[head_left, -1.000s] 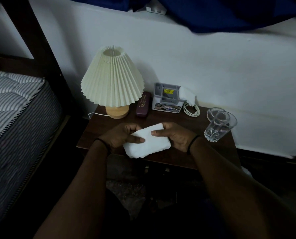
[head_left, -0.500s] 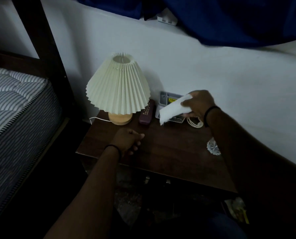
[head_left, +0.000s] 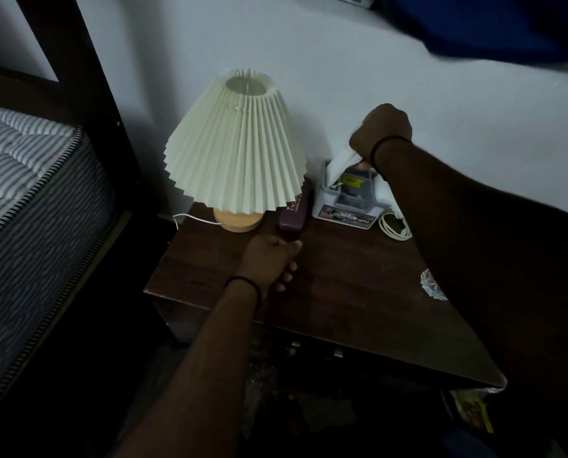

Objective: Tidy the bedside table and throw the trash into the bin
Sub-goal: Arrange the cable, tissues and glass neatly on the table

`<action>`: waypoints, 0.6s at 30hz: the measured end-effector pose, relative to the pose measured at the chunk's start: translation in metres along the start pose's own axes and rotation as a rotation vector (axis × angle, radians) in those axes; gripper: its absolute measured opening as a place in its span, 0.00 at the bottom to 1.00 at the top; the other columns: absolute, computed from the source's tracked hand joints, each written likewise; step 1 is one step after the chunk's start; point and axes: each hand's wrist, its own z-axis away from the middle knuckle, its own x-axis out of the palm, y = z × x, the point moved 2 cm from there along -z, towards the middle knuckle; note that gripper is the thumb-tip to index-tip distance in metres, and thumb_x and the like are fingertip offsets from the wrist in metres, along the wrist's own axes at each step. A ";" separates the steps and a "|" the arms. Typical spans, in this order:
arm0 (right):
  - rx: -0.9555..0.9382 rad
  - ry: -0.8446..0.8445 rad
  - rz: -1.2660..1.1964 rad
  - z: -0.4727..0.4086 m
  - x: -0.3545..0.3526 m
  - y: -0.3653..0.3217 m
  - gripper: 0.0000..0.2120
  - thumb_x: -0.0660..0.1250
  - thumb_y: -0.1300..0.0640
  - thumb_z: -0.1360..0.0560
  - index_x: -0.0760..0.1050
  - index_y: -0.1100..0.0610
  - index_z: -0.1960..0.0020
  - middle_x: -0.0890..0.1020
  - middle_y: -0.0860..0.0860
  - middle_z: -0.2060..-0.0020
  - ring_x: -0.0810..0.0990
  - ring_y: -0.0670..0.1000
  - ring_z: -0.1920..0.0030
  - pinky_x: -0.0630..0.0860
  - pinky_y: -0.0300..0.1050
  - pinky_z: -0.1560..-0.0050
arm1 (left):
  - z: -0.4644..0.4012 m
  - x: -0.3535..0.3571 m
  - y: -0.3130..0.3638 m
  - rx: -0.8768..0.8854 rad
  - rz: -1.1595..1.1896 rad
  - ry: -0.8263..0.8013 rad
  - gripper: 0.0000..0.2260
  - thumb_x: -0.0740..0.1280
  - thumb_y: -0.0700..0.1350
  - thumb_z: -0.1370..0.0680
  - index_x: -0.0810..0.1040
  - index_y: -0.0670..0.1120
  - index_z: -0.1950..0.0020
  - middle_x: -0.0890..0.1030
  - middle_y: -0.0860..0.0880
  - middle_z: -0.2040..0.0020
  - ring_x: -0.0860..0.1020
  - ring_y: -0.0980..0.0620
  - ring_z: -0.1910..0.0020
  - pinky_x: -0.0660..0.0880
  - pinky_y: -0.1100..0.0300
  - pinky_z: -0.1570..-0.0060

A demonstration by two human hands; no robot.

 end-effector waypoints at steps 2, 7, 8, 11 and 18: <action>-0.025 0.018 0.064 -0.003 0.005 -0.002 0.13 0.64 0.62 0.29 0.64 0.55 0.69 0.81 0.61 0.56 0.82 0.61 0.48 0.75 0.44 0.53 | -0.001 0.001 0.000 0.004 0.009 -0.005 0.10 0.67 0.49 0.21 0.76 0.41 0.53 0.78 0.46 0.66 0.72 0.52 0.74 0.69 0.65 0.79; 0.013 -0.061 0.093 -0.004 0.013 0.000 0.12 0.69 0.62 0.31 0.68 0.56 0.69 0.77 0.52 0.72 0.80 0.51 0.67 0.73 0.38 0.72 | -0.001 0.003 0.001 0.008 0.011 -0.012 0.10 0.67 0.49 0.21 0.76 0.41 0.53 0.78 0.45 0.66 0.72 0.52 0.74 0.69 0.64 0.78; 0.014 -0.081 0.104 -0.004 0.015 0.001 0.11 0.71 0.62 0.32 0.70 0.57 0.68 0.75 0.50 0.74 0.78 0.48 0.71 0.67 0.37 0.76 | -0.001 0.003 0.001 0.006 0.008 -0.010 0.10 0.67 0.49 0.21 0.76 0.42 0.54 0.78 0.45 0.66 0.72 0.52 0.74 0.69 0.64 0.78; 0.004 -0.129 0.082 -0.004 0.020 0.005 0.07 0.73 0.58 0.30 0.76 0.58 0.57 0.72 0.49 0.76 0.71 0.44 0.75 0.66 0.37 0.77 | 0.000 0.002 0.001 0.007 0.012 0.000 0.11 0.67 0.49 0.21 0.76 0.42 0.54 0.78 0.46 0.66 0.72 0.52 0.75 0.70 0.64 0.78; -0.043 -0.109 0.035 -0.014 0.034 0.011 0.11 0.70 0.53 0.29 0.81 0.61 0.52 0.82 0.55 0.58 0.81 0.53 0.56 0.64 0.35 0.71 | 0.000 0.002 0.001 -0.001 0.022 0.003 0.11 0.67 0.49 0.21 0.77 0.42 0.54 0.77 0.46 0.66 0.72 0.52 0.75 0.70 0.64 0.78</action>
